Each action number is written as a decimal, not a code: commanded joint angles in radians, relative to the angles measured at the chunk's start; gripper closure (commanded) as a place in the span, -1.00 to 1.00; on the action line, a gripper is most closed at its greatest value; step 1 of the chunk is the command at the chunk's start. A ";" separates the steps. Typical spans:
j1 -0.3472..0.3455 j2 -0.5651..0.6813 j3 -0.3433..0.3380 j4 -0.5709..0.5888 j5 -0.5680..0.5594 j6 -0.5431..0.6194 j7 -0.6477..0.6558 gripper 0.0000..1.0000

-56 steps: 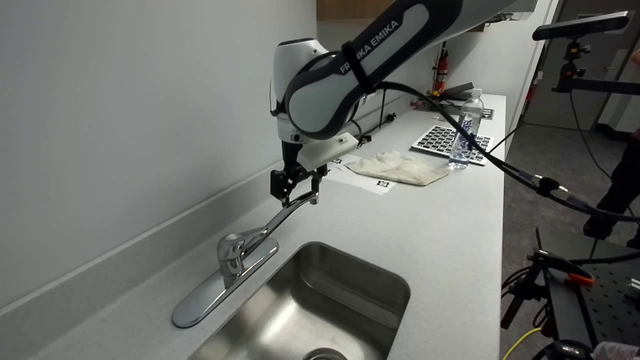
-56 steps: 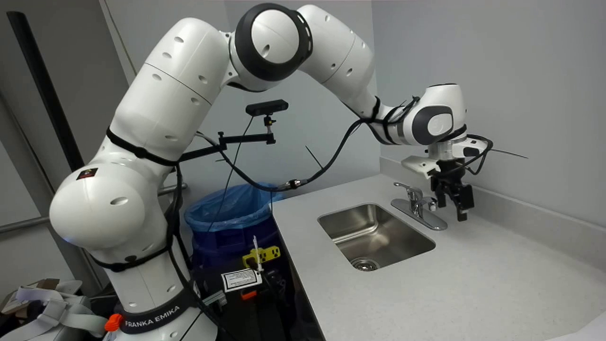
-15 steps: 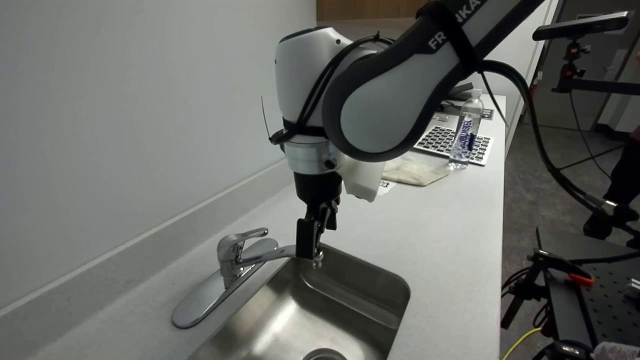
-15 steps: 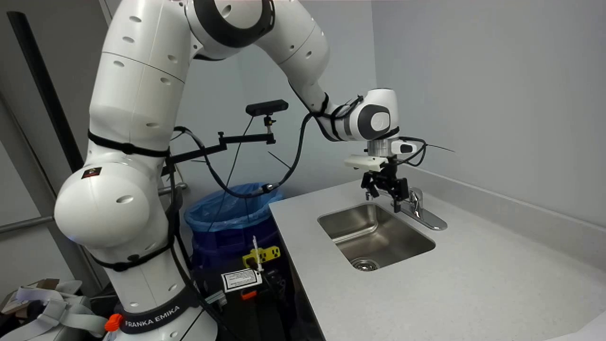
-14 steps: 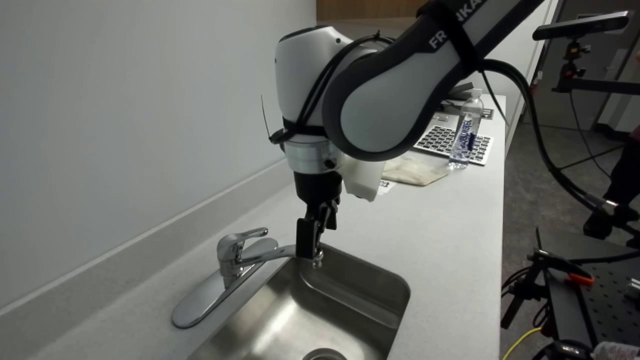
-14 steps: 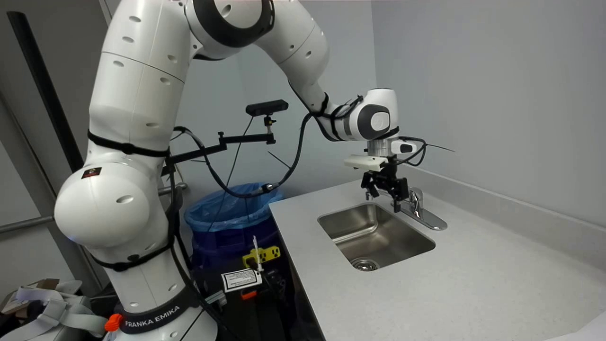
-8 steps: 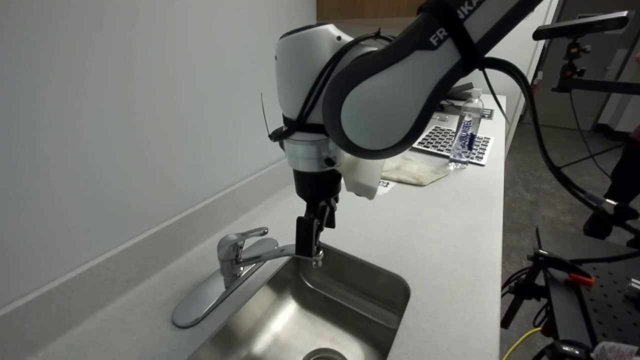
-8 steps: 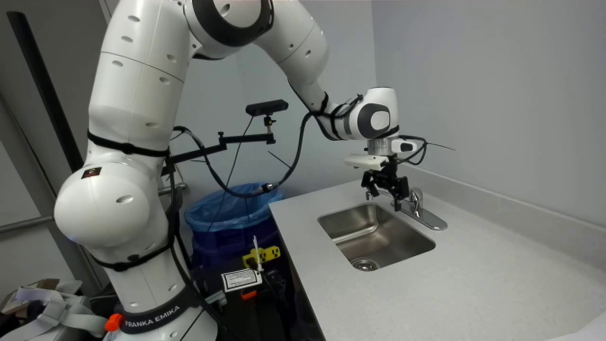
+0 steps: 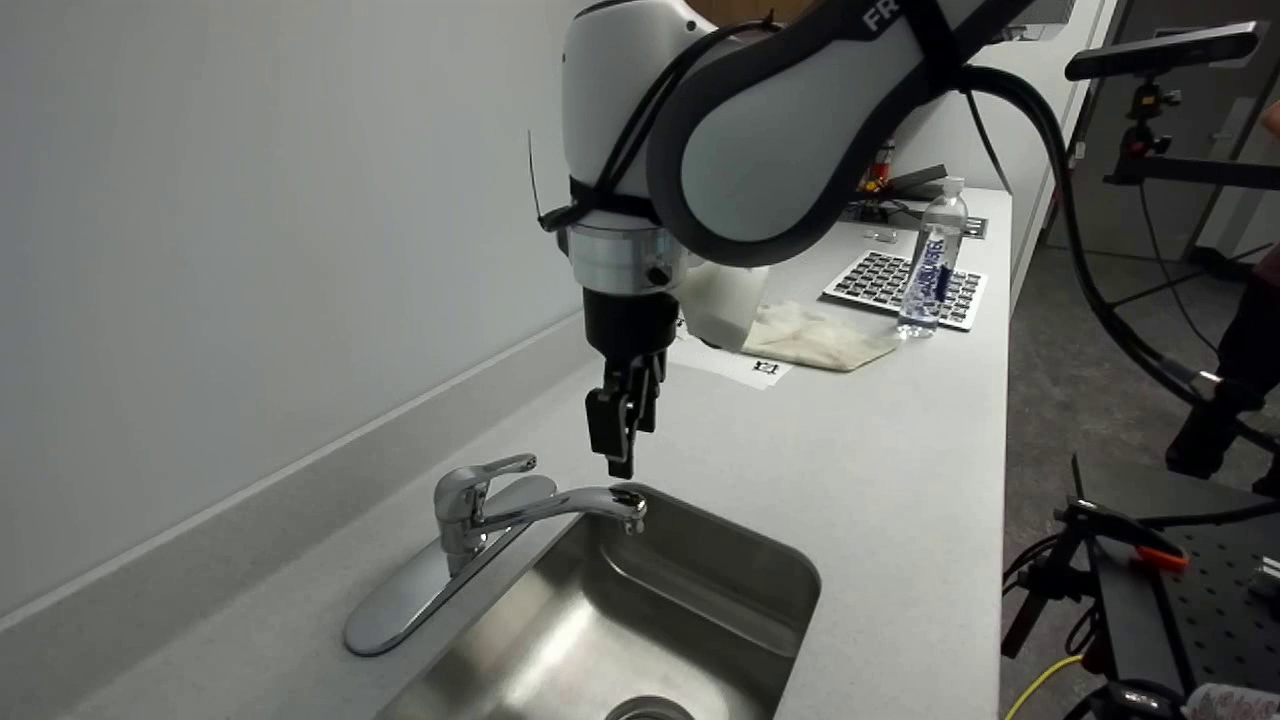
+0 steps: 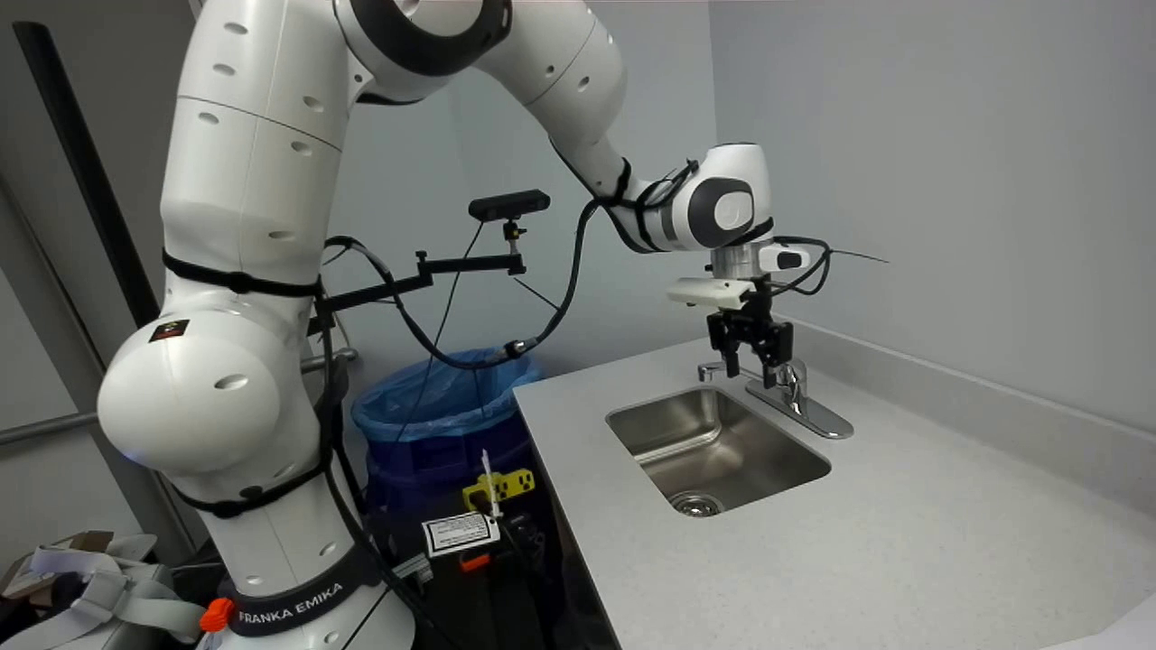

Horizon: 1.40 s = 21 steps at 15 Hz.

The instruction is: Turn the faucet to the left and then lift the handle

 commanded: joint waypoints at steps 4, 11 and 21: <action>-0.010 0.002 0.017 0.010 0.022 0.093 -0.017 0.64; 0.030 0.055 0.023 0.027 0.003 0.193 0.010 1.00; 0.060 0.125 0.014 0.080 -0.001 0.317 0.023 1.00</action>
